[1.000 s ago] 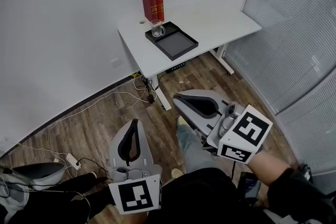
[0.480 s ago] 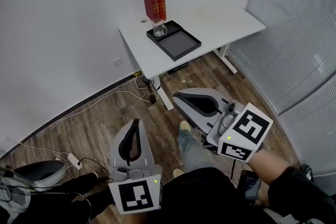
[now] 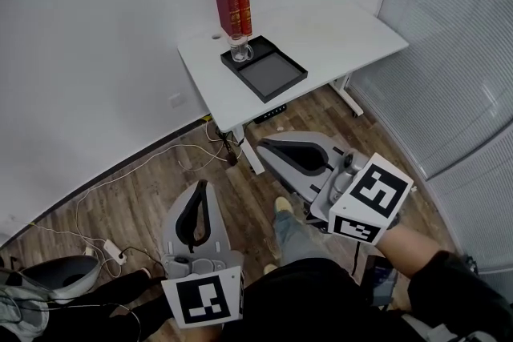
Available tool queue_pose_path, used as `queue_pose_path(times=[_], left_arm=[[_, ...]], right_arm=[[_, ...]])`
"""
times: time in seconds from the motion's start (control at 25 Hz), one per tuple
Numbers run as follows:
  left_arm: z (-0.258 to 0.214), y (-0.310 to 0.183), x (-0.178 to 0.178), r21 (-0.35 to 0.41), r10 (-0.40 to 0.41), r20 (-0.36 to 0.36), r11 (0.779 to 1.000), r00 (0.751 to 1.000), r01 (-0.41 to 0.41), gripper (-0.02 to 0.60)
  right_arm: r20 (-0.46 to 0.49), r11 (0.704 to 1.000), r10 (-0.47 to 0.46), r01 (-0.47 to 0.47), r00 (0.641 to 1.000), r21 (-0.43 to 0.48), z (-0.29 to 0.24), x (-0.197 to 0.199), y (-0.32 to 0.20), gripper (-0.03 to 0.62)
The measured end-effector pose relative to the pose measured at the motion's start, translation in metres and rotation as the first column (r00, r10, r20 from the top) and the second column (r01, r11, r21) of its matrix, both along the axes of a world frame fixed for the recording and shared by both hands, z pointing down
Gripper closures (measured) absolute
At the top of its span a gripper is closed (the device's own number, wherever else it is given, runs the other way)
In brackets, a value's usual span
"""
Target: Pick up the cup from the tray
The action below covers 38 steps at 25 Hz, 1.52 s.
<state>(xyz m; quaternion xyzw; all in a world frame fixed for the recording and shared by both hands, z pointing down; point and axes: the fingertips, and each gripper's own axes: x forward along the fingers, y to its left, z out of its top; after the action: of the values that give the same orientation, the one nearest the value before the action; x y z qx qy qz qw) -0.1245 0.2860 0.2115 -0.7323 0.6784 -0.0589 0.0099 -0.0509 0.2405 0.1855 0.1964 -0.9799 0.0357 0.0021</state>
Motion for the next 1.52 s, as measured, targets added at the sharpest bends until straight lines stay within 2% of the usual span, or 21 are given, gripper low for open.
queue_pose_path(times=[0.64,0.84,1.32,1.52], left_arm=[[0.014,-0.097,-0.003,-0.043,-0.014,-0.014,0.999,1.000,0.013,0.580],[0.023,-0.119,-0.002,-0.056,0.009,0.026,0.998,1.000,-0.008,0.580],[0.026,-0.180,0.003,-0.088,0.003,0.002,0.996,1.000,-0.003,0.580],[0.028,-0.195,0.006,-0.099,0.018,0.025,0.995,1.000,-0.016,0.580]], right_arm=[[0.001,0.998,-0.003,0.003,1.000,-0.070,0.022,-0.001,-0.101,0.580],[-0.009,0.997,-0.007,0.006,1.000,-0.083,0.032,-0.001,-0.123,0.580],[-0.006,0.993,-0.003,0.002,1.000,-0.118,0.038,0.001,-0.187,0.580],[0.002,0.992,0.003,-0.002,1.000,-0.125,0.039,0.003,-0.203,0.580]])
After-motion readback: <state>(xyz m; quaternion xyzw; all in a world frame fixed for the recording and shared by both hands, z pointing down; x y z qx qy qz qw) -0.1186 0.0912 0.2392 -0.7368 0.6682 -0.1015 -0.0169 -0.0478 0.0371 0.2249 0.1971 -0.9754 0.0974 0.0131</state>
